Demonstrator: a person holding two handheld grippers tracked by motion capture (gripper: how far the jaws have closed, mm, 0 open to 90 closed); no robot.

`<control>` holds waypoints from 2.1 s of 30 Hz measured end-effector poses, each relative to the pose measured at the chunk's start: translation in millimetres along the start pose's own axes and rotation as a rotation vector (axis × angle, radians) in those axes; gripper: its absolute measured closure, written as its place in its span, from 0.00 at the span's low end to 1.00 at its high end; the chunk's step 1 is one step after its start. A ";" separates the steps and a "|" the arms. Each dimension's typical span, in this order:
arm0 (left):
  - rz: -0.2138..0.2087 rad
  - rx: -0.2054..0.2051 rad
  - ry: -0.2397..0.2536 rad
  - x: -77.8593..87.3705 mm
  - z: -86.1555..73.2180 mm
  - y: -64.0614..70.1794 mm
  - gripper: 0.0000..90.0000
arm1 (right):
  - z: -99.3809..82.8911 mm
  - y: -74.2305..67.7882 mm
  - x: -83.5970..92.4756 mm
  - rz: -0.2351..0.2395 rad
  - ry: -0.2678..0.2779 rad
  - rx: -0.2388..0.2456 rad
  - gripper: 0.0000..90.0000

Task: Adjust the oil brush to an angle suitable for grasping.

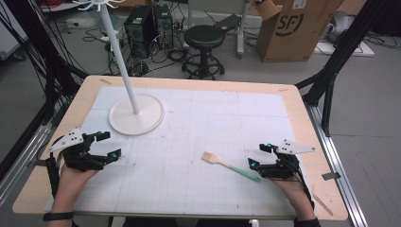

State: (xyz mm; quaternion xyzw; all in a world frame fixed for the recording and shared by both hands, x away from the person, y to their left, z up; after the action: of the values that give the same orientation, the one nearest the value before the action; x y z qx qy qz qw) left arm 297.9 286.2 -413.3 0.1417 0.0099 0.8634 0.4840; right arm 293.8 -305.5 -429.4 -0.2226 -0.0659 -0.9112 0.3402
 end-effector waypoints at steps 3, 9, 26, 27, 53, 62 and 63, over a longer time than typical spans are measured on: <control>-0.005 0.004 0.000 0.6 0.2 0.1 0.14 | 1.2 -5.3 -6.3 0.023 -0.012 0.016 0.28; -0.007 0.005 0.003 1.9 0.6 0.1 0.14 | 3.3 -14.4 -20.3 0.047 -0.051 0.026 0.35; -0.010 0.001 -0.005 2.6 0.4 1.5 0.14 | 1.6 -32.6 -42.0 0.114 -0.154 0.106 0.53; -0.009 0.001 -0.006 2.6 0.1 1.3 0.14 | 0.8 -34.1 -43.7 0.121 -0.166 0.116 0.55; -0.005 0.007 -0.013 2.4 -1.1 1.3 0.14 | -4.1 -43.5 -51.2 0.140 -0.243 0.202 0.89; -0.007 0.008 -0.009 1.6 -0.6 1.9 0.14 | -3.0 -44.4 -50.5 0.143 -0.241 0.216 0.90; -0.009 0.008 -0.007 2.0 -0.5 1.9 0.14 | -2.5 -44.2 -51.0 0.142 -0.231 0.226 0.90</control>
State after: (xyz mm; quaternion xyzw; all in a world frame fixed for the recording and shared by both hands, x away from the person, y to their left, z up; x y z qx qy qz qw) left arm 295.3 287.0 -412.9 0.1467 0.0124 0.8606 0.4875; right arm 298.3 -242.5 -453.3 -0.2903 -0.1907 -0.8401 0.4166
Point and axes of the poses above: each handheld gripper's, and its own axes: x roughly backward along the jaws, z roughly out of its top, y roughly to its right, the point moved 1 cm from there along -x, roughly forward along the jaws, and after that the axes turned 8 degrees about -z, right-handed, at the moved point
